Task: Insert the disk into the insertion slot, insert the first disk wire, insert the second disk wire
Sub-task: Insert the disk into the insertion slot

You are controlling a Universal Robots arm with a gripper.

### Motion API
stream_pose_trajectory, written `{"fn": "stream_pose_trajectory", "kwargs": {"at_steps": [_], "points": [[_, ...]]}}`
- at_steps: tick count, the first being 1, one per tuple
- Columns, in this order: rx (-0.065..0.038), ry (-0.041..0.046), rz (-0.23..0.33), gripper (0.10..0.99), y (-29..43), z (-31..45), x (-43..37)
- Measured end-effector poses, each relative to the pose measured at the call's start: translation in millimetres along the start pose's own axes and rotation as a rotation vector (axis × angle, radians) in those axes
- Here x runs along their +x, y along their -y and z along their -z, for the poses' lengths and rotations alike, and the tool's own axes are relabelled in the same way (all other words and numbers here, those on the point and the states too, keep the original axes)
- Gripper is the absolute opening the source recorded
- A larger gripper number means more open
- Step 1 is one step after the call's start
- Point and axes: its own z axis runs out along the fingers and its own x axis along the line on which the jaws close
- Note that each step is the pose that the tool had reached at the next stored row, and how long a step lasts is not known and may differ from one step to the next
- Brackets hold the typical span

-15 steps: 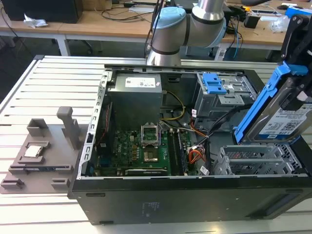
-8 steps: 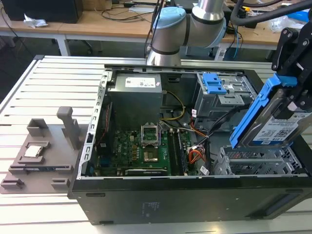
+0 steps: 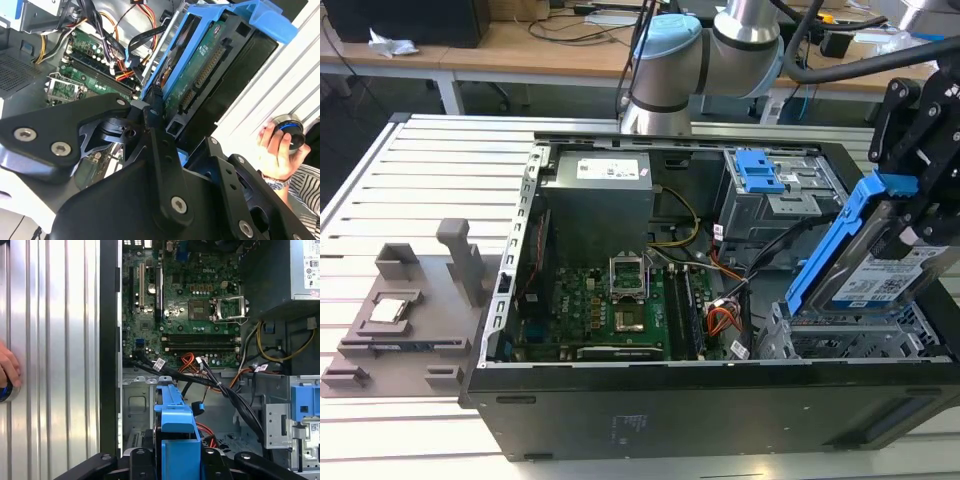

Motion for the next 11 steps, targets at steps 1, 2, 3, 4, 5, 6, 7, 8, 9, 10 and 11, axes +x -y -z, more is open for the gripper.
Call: {"fn": "stream_pose_trajectory", "kwargs": {"at_steps": [1, 2, 3, 4, 5, 6, 7, 8, 9, 10, 11], "points": [[0.0, 0.0, 0.0, 0.361, -0.4, -2.2, 0.1], [0.0, 0.0, 0.0, 0.361, -0.7, -3.3, 0.2], [0.0, 0.0, 0.0, 0.361, -1.0, -4.3, 0.2], [0.0, 0.0002, 0.0, 0.361, -1.2, -5.6, 0.3], [0.0, 0.0002, 0.0, 0.361, -1.3, -6.6, 0.4], [0.0, 0.0002, 0.0, 0.361, -1.6, -9.1, 0.5], [0.0, 0.0002, 0.0, 0.361, -1.6, -12.0, 0.7], [0.0, 0.0001, 0.0, 0.361, -1.5, -15.3, 0.9], [0.0, 0.0001, 0.0, 0.361, -1.4, -16.7, 0.9], [0.0, 0.0001, 0.0, 0.361, -1.4, -18.1, 1.0], [0.0, 0.0, 0.0, 0.361, -1.3, -20.1, 1.0]]}}
